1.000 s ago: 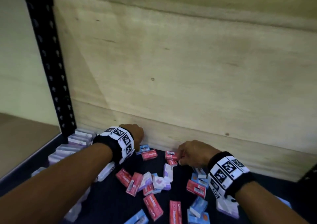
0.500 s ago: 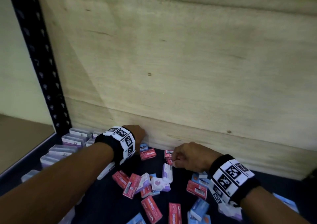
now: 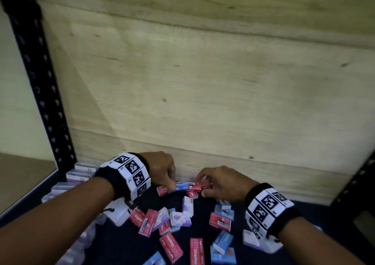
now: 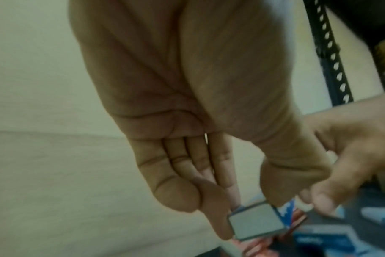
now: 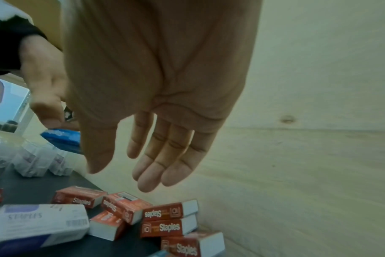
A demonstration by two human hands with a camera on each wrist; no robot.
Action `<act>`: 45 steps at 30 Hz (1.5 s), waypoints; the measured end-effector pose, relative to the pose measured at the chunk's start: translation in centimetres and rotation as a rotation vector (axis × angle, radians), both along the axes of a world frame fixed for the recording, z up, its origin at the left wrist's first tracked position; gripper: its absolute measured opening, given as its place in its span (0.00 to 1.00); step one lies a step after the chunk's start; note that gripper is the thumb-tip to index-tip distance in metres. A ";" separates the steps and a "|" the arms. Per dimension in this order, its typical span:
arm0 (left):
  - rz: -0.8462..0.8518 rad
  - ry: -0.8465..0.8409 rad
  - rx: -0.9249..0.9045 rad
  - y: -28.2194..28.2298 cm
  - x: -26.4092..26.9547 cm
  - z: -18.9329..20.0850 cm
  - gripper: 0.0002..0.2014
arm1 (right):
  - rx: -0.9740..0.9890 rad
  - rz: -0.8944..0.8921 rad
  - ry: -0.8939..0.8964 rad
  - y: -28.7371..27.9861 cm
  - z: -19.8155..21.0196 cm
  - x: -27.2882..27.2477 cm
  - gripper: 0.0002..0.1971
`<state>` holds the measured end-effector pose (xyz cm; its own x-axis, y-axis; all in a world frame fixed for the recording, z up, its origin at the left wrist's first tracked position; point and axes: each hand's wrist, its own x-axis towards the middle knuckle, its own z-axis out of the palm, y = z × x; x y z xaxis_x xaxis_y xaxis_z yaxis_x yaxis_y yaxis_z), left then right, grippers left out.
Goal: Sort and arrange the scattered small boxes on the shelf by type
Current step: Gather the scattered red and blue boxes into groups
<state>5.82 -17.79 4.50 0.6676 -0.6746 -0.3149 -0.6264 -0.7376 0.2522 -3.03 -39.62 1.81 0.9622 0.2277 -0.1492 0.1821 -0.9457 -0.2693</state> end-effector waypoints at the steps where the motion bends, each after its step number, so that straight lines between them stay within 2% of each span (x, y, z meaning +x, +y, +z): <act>1: -0.015 0.032 -0.030 -0.3 -0.6 0.3 0.12 | 0.011 0.024 -0.025 0.2 0.3 -0.3 0.22; 7: -0.055 0.154 -0.129 -2.1 -3.4 1.7 0.11 | 0.103 0.068 -0.053 -0.4 1.7 -3.4 0.15; 13: -0.036 0.330 -0.281 -3.6 -6.1 1.6 0.09 | 0.024 0.081 -0.099 -2.6 2.8 -6.4 0.12; 15: -0.013 0.318 -0.313 -3.8 -7.0 0.7 0.11 | -0.013 0.042 -0.055 -3.8 2.7 -7.3 0.11; 17: -0.035 0.213 -0.255 -3.9 -8.1 -0.4 0.13 | -0.046 -0.059 -0.003 -5.6 2.4 -8.1 0.09; 19: -0.133 0.074 -0.109 -3.8 -9.5 -1.7 0.15 | -0.140 -0.202 0.046 -8.2 1.7 -8.7 0.09; 22: -0.200 0.024 0.017 -3.2 -11.4 -3.4 0.16 | -0.180 -0.460 0.169 -12.4 0.3 -9.8 0.13; 26: -0.195 0.013 0.086 -3.0 -12.8 -4.6 0.19 | -0.091 -0.710 0.290 -15.4 -1.6 -11.0 0.12; 28: -0.190 0.016 0.096 -3.1 -13.0 -4.7 0.20 | 0.048 -0.806 0.362 -15.7 -2.4 -11.2 0.15; 30: -0.171 0.029 0.091 -3.1 -12.9 -4.6 0.23 | 0.108 -0.854 0.374 -15.7 -2.6 -11.3 0.12; 35: -0.160 0.082 0.127 -3.4 -12.4 -4.2 0.28 | 0.113 -0.858 0.308 -15.6 -2.7 -11.6 0.10; 42: -0.176 0.090 0.130 -3.4 -11.7 -4.1 0.29 | -0.232 -0.812 0.289 -14.7 -1.8 -11.3 0.16; 45: -0.186 0.086 0.143 -3.7 -11.5 -4.2 0.29 | -0.193 -0.711 0.190 -12.4 -1.1 -10.1 0.15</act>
